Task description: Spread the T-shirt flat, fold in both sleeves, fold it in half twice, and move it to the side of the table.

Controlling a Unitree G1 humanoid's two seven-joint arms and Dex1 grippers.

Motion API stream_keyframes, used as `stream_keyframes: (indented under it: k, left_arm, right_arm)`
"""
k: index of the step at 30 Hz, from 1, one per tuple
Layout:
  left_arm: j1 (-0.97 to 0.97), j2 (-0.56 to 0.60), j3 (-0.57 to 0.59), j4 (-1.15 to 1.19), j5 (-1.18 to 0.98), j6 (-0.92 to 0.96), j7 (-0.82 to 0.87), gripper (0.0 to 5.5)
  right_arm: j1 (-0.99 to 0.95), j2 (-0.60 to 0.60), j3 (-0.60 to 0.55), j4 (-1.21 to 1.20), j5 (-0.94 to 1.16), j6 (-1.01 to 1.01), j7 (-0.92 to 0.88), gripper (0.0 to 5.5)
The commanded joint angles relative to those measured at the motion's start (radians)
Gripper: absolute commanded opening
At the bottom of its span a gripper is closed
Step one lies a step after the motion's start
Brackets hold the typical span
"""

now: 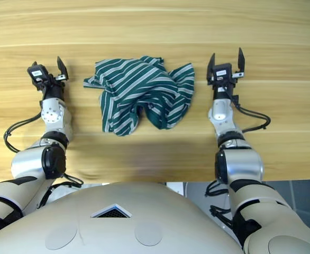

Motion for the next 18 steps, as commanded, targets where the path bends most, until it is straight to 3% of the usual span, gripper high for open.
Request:
stream_keyframes:
  k: [1,12,18]
  left_arm:
    - [0.016,0.003,0.011,0.012,-0.011,0.009,-0.003,4.1]
    - [0.01,-0.005,0.01,0.008,-0.007,-0.009,-0.034,4.1]
    - [0.006,0.008,-0.04,0.008,0.062,-0.013,0.064,4.1]
  right_arm:
    - [-0.022,-0.004,0.012,0.006,-0.011,0.012,-0.028,3.63]
    - [-0.015,-0.029,-0.002,0.007,-0.003,0.028,-0.116,3.63]
    - [-0.015,-0.03,-0.009,0.011,0.007,0.042,-0.126,3.63]
